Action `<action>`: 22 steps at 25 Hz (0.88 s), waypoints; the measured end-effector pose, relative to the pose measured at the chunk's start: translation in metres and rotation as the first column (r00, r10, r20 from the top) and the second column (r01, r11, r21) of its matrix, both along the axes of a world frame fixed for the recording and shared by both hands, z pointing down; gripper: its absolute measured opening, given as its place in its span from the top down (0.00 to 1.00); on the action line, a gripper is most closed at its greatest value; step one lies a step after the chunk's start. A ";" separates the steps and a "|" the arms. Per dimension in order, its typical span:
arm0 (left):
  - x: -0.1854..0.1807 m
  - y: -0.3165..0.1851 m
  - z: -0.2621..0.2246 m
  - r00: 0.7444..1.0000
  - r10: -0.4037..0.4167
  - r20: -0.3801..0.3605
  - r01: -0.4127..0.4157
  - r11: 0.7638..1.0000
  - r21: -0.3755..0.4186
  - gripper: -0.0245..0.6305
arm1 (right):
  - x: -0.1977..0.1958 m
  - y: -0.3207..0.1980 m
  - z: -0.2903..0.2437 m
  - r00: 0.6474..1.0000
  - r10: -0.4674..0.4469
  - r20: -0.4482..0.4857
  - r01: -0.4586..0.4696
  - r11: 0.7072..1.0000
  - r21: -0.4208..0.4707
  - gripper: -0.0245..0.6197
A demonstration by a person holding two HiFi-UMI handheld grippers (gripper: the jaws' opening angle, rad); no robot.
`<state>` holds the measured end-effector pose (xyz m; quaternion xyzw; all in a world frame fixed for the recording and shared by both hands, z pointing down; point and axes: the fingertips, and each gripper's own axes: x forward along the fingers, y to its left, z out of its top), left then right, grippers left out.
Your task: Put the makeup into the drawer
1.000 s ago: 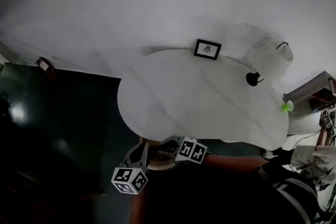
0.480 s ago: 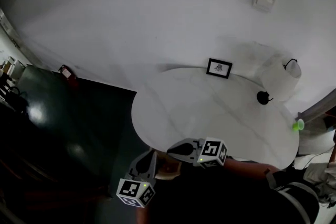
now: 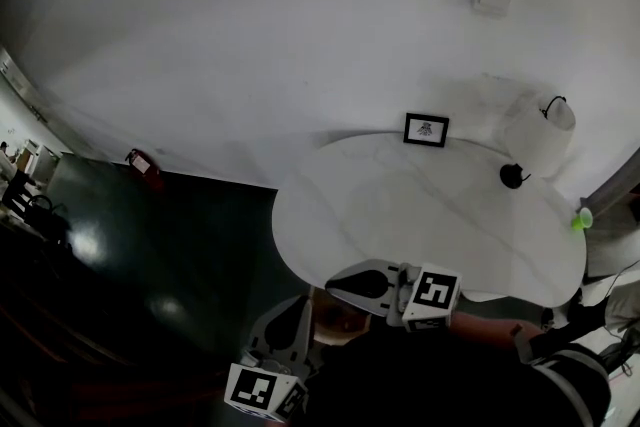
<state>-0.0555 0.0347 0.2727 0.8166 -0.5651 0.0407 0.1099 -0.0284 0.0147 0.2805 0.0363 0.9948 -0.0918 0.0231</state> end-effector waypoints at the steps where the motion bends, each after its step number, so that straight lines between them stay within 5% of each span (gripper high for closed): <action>1: -0.005 0.003 -0.004 1.000 -0.004 -0.001 0.004 1.000 0.011 0.95 | -0.001 0.003 -0.009 1.000 0.019 0.020 -0.020 0.999 0.038 0.94; 15: -0.044 0.019 -0.026 0.994 -0.046 -0.097 0.054 0.995 0.085 0.95 | -0.023 0.019 -0.083 0.992 0.045 0.114 -0.068 0.978 0.200 0.94; 22: -0.052 0.014 -0.026 0.993 -0.037 -0.110 0.046 0.996 0.077 0.95 | -0.034 0.020 -0.075 0.997 0.031 0.077 -0.045 0.982 0.184 0.94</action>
